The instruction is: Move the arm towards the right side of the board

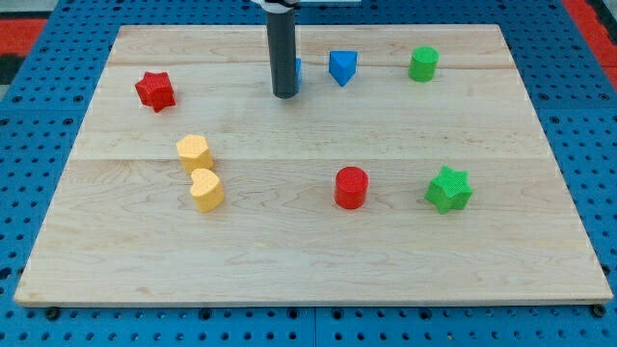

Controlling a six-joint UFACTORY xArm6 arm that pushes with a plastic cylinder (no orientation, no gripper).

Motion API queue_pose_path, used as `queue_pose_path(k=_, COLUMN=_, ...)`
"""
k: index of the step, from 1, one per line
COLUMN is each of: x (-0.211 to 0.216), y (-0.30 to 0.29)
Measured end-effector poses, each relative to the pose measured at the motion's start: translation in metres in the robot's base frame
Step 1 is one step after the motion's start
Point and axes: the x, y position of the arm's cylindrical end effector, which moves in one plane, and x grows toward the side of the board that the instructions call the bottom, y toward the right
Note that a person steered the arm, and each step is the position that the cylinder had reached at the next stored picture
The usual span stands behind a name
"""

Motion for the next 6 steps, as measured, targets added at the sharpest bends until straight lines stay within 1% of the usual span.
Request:
queue_pose_path(k=2, x=-0.006, y=0.029)
queue_pose_path(k=3, x=0.03, y=0.048)
queue_pose_path(k=5, x=0.086, y=0.232)
queue_pose_path(k=6, x=0.152, y=0.282)
